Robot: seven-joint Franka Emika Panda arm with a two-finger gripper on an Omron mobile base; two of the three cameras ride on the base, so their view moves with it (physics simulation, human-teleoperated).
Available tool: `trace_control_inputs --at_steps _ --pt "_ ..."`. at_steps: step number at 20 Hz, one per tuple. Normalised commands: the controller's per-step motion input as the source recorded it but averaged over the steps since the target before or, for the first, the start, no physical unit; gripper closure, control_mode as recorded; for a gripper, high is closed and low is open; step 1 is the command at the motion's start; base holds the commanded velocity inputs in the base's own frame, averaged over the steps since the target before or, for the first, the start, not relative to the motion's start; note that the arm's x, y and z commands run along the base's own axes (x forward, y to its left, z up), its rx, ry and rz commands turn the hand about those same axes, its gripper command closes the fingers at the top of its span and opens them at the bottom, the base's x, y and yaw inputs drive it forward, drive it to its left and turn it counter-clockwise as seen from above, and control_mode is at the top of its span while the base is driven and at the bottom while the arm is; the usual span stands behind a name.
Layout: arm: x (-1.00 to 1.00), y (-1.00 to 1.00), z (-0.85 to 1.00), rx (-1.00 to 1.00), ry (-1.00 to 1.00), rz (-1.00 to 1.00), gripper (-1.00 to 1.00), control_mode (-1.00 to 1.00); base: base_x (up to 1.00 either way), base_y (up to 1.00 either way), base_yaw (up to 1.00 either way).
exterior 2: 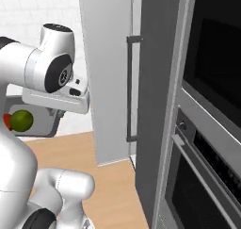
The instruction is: Take the meat container that has the shrimp and place it on the second highest rack of the freezer. Then take the vegetable container that has the lime and tomato and place it on the highest rack of the freezer.
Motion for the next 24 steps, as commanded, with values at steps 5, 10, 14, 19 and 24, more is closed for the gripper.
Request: trace_control_inputs --at_steps 5,10,14,19,24 --pt "0.00 0.00 0.00 0.00 0.00 0.00 1.00 1.00 0.97 0.82 -0.44" --pt "0.00 0.00 0.00 0.00 0.00 0.00 1.00 1.00 0.63 0.93 -0.43" --pt "0.00 0.00 0.00 0.00 0.00 0.00 1.00 1.00 0.23 0.82 -0.50" --pt "0.00 0.00 0.00 0.00 0.00 0.00 1.00 1.00 0.08 0.28 -0.60" --pt "0.00 0.00 0.00 0.00 0.00 0.00 1.00 1.00 0.05 0.10 -0.57"
